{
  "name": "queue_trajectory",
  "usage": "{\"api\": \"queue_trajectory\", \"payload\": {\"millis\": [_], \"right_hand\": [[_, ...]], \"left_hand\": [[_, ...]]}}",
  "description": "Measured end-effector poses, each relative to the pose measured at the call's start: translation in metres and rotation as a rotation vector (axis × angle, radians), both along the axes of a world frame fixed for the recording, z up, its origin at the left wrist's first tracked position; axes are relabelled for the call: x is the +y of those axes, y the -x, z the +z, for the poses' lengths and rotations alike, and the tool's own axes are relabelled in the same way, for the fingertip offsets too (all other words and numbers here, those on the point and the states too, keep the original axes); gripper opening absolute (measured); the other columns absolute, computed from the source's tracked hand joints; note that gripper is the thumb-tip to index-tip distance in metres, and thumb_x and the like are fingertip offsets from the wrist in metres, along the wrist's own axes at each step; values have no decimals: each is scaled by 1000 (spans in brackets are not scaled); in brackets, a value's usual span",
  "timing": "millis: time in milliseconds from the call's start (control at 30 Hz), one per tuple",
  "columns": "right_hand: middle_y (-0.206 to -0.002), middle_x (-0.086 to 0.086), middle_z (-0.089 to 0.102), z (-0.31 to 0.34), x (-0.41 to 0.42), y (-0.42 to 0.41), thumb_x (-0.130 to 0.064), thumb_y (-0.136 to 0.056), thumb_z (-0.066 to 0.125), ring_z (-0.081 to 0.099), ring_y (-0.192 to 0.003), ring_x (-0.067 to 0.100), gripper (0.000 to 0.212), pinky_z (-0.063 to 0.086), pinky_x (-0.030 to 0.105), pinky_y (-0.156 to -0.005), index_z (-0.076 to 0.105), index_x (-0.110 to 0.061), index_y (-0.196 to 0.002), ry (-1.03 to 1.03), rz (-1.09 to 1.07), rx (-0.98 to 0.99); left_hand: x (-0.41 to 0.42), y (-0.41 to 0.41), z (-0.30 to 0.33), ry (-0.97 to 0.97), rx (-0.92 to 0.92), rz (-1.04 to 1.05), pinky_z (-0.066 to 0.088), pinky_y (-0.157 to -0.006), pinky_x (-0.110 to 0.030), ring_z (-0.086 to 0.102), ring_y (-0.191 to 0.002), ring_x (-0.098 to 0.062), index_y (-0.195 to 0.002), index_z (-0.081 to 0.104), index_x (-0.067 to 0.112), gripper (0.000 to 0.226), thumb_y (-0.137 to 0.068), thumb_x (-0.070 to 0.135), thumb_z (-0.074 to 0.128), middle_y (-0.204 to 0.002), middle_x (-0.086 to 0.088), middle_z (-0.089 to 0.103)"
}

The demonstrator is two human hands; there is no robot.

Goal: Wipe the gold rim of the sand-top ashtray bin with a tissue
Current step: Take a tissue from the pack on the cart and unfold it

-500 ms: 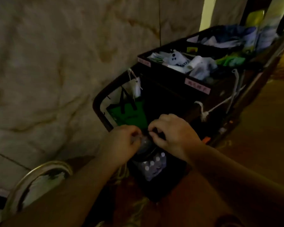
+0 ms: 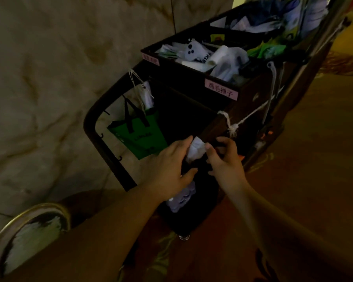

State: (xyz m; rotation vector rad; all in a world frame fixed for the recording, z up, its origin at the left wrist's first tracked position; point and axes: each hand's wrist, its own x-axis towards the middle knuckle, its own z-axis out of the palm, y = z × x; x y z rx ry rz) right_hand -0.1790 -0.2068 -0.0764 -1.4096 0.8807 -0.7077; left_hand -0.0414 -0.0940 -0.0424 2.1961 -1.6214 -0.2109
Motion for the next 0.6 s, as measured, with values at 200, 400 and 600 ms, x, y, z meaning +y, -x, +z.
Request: {"api": "queue_trajectory", "payload": {"millis": [200, 400, 600], "right_hand": [[-105, -7, 68, 5, -1, -6, -52, -91, 66, 73, -89, 15, 40, 63, 46, -75, 53, -23, -115, -41, 7, 31], [-85, -8, 73, 12, -2, -4, -47, -96, 62, 70, -80, 8, 26, 54, 23, -65, 69, -22, -91, 29, 118, 43], [-86, -4, 74, 28, -2, -1, -38, -98, 63, 70, -81, 9, 21, 54, 17, -65, 68, -23, -84, 112, 127, -17]], "left_hand": [[-8, 6, -7, 100, 110, 23, 52, -102, -36, 60, -127, -14, -157, 32, 33, 70, -96, 36, 65, -148, 3, 58], [-14, 3, -4, 133, 511, 86, 46, -77, 1, 58, -98, 26, -138, 44, 49, 40, -100, 49, 57, -112, 35, 60], [-29, -3, 4, 143, 770, 190, 43, -71, 5, 56, -104, 16, -147, 44, 46, 43, -105, 39, 50, -125, 22, 57]]}}
